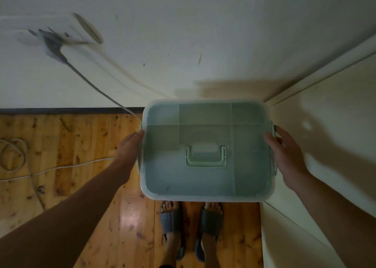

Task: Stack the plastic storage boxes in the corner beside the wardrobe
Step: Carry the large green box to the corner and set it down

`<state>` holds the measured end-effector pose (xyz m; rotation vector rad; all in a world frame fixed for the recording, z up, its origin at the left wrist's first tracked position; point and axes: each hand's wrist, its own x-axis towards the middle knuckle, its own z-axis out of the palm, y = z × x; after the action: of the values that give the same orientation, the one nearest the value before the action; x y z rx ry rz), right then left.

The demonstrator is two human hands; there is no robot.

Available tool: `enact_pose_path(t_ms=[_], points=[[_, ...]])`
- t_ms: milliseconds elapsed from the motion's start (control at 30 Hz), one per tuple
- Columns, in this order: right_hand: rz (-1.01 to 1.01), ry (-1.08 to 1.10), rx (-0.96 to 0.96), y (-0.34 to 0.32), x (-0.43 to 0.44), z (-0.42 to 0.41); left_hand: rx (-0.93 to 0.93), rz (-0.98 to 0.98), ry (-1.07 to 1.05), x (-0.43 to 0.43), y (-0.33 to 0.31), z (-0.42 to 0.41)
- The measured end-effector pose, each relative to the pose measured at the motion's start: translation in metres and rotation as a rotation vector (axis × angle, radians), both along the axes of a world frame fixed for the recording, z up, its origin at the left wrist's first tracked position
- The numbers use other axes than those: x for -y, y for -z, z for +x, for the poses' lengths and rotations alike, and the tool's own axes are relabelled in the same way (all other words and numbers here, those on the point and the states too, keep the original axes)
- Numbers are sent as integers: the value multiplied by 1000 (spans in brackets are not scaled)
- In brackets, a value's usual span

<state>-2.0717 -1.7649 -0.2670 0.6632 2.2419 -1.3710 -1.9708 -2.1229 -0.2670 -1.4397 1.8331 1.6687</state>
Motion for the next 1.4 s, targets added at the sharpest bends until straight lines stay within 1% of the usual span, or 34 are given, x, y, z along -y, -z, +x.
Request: enact_pose_path(t_ms=[100,300,700,1000,1100,1400], points=[[-14,2,-4,25,5,-2,0,-5,-17,3,25,-5],[59,-21,-3,66,19,-4,4,-9,-52,2,65,-8],[95,-76,-24,122,21,-25,-42,-6,-19,-6,109,-28],[26,-60,20,156,14,-25,-44,17,-4,-10,145,-29],[-3,-26,37,164,16,-26,-37,22,-18,-9,155,-28],[-62,-37,60,181,16,-31,-45,32,-18,-8,177,-27]])
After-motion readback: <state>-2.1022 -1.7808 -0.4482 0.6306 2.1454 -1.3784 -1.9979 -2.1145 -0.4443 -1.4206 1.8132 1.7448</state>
